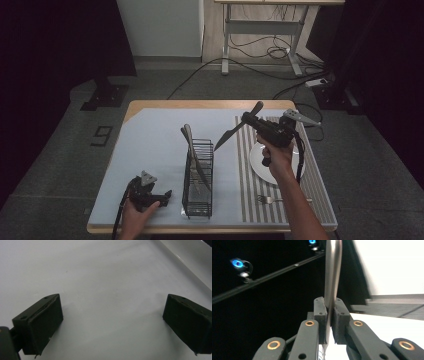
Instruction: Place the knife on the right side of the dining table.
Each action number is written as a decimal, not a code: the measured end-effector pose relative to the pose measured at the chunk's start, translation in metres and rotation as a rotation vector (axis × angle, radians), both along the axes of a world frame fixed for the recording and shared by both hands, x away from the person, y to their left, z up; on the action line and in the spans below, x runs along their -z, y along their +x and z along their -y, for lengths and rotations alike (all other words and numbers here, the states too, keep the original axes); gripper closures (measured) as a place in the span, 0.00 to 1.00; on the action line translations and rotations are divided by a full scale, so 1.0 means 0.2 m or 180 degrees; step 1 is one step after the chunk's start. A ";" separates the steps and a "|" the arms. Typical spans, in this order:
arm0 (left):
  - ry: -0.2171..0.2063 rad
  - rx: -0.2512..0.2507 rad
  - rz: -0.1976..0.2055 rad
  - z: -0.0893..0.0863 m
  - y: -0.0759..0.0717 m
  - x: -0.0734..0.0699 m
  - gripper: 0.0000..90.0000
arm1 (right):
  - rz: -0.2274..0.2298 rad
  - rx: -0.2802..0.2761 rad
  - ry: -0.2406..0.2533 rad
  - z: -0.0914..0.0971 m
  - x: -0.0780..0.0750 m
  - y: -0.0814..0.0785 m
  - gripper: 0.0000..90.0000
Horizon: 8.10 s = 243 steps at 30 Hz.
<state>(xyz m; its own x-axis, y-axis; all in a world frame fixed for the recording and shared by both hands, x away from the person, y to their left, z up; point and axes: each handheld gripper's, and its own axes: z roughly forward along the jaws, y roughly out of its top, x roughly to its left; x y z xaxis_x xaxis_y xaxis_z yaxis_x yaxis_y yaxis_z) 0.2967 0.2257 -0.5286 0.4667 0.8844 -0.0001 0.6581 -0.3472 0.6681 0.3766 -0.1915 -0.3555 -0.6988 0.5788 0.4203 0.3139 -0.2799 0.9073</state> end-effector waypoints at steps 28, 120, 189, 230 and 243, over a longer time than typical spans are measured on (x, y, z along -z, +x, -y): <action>-0.0004 -0.0002 0.0002 0.00 0.00 0.00 0.02 | -0.0309 0.0650 -0.0522 0.07 0.24 0.19 0.93; -0.0004 0.0003 0.0000 0.00 0.00 0.00 0.02 | -0.0536 0.1735 -0.0616 0.34 0.51 0.64 0.87; -0.0002 0.0002 0.0003 0.00 0.00 0.00 0.02 | -0.1423 0.1980 -0.0306 0.62 0.78 0.68 0.70; -0.0001 0.0001 0.0005 0.00 0.00 0.00 0.03 | -0.1892 0.1998 -0.0287 0.67 0.87 0.69 0.61; -0.0002 0.0000 0.0005 0.00 0.00 0.00 0.02 | -0.1970 0.2037 -0.0355 0.67 0.87 0.70 0.57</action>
